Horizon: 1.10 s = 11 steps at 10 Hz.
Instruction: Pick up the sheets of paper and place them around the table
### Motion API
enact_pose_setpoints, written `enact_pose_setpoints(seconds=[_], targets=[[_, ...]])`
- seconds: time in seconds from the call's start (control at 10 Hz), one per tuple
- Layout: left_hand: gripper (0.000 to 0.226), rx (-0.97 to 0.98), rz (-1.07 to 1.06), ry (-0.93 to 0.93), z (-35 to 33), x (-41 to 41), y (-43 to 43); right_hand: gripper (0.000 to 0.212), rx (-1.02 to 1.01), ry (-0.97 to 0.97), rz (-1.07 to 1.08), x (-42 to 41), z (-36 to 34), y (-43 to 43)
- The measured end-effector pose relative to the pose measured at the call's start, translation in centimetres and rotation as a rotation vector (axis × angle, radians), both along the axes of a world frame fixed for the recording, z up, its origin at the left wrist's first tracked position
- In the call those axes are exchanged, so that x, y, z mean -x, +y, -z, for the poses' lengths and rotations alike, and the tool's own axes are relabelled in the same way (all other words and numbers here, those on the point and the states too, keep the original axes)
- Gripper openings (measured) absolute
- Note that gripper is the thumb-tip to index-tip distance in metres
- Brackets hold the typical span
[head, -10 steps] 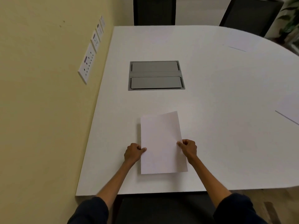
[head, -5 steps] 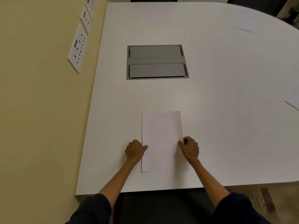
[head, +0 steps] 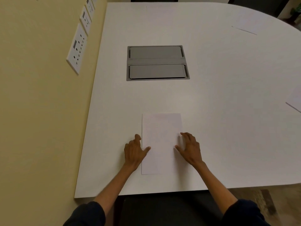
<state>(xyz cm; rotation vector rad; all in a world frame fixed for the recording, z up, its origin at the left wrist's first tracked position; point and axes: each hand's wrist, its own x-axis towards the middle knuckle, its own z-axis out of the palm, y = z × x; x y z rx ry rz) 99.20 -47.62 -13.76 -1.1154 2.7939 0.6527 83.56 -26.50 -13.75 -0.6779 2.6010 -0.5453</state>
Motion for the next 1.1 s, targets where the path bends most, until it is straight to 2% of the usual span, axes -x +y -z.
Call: enact_pose_setpoints(seconds=[0.1, 0.2, 0.3, 0.8, 0.9, 1.1], targets=[[0.087, -0.078, 0.185, -0.030, 0.4, 0.2, 0.1, 0.071, -0.067, -0.001, -0.131, -0.5, 0.2, -0.1], [0.094, -0.104, 0.337, -0.135, 1.2, 0.0, 0.1, 0.065, -0.109, 0.016, -0.166, -0.6, 0.4, -0.1], [0.093, -0.075, 0.375, -0.212, 1.8, -0.5, 0.3, 0.065, -0.125, 0.015, -0.180, -0.4, 0.3, -0.1], [0.091, -0.090, 0.339, -0.207, 1.1, -0.8, 0.8, 0.065, -0.188, -0.009, -0.225, 0.0, -0.7, -0.4], [0.089, -0.124, 0.285, -0.158, 0.4, -1.0, 0.9, 0.066, -0.126, -0.050, -0.184, 0.2, -1.3, 0.1], [0.083, -0.056, 0.178, -0.031, -2.4, -0.1, 1.4, 0.056, 0.063, -0.006, -0.082, 0.9, -3.6, 2.0]])
